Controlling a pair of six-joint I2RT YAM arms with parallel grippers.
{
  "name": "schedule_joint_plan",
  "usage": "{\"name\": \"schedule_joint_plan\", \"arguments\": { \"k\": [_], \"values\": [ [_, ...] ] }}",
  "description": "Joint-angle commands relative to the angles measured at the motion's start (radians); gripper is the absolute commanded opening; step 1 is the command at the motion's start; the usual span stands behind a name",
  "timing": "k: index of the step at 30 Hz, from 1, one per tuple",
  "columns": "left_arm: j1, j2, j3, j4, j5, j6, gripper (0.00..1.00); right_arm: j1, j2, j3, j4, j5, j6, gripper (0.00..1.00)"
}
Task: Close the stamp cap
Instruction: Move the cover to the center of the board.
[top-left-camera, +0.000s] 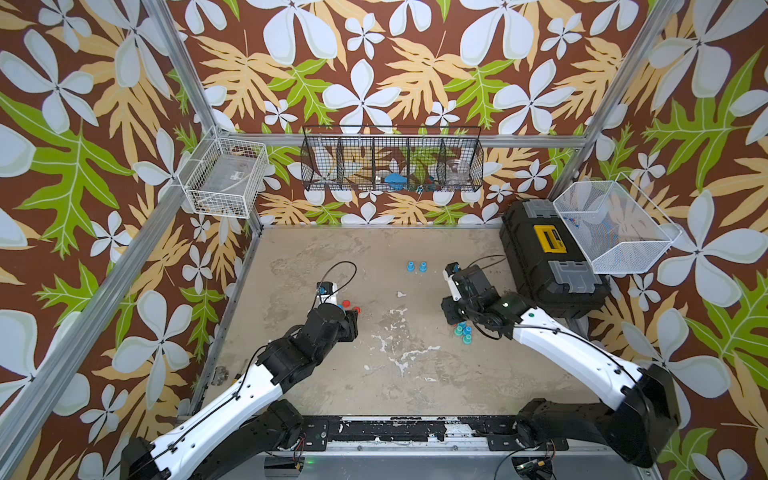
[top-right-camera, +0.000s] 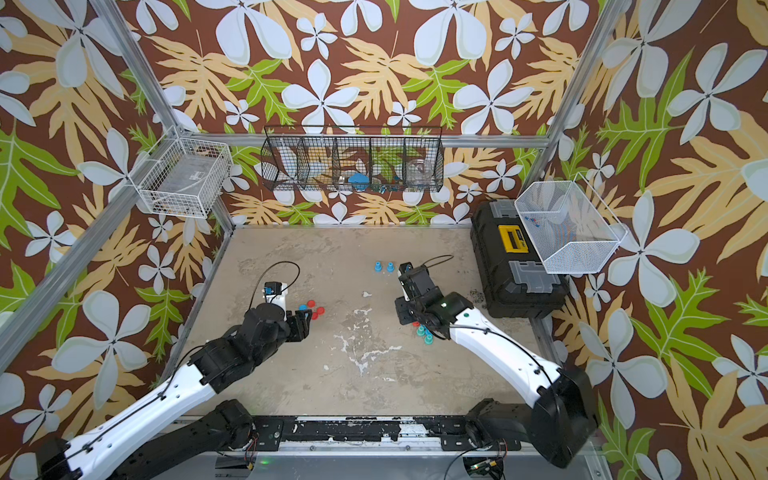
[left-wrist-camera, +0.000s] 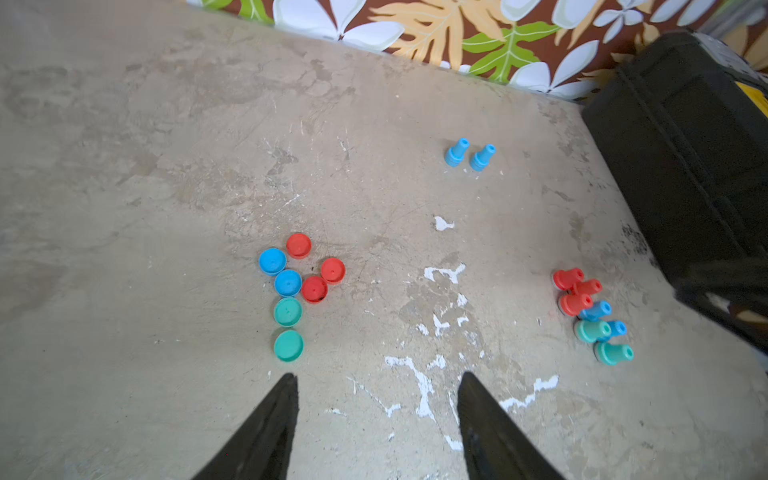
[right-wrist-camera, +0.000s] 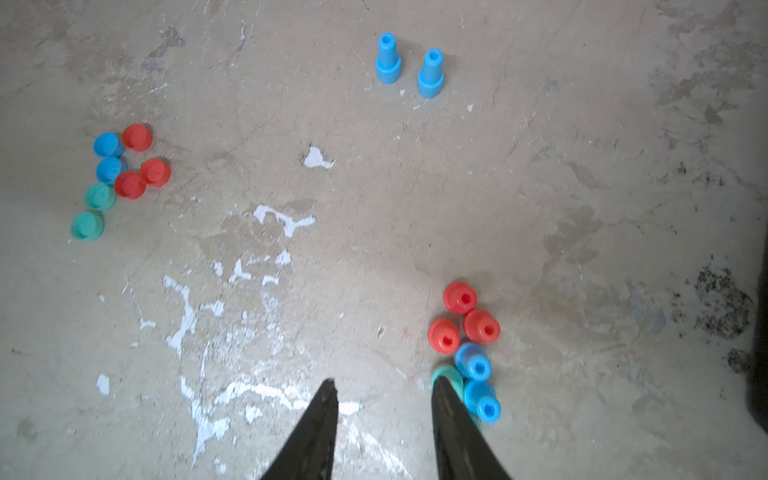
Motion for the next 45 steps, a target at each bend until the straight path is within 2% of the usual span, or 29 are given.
{"name": "schedule_joint_plan", "arguments": {
  "k": [1, 7, 13, 19, 27, 45],
  "values": [
    [0.112, 0.115, 0.013, 0.102, 0.189, -0.002, 0.6, 0.002, -0.104, -0.081, 0.03, 0.001, 0.048, 0.39],
    [0.159, 0.369, 0.131, 0.137, 0.192, -0.004, 0.6, 0.002, -0.208, -0.158, 0.006, 0.015, 0.045, 0.39],
    [0.218, 0.53, 0.187, 0.154, 0.216, -0.027, 0.6, 0.002, -0.231, -0.204, 0.019, 0.012, 0.042, 0.39],
    [0.245, 0.592, 0.168, 0.197, 0.247, -0.06, 0.6, 0.002, -0.235, -0.234, 0.037, 0.012, 0.038, 0.39],
    [0.267, 0.651, 0.168, 0.212, 0.222, -0.096, 0.6, 0.002, -0.229, -0.24, 0.04, 0.02, 0.037, 0.4],
    [0.301, 0.751, 0.191, 0.232, 0.224, -0.096, 0.6, 0.002, -0.249, -0.258, 0.048, 0.032, 0.04, 0.39]
  ]
}}
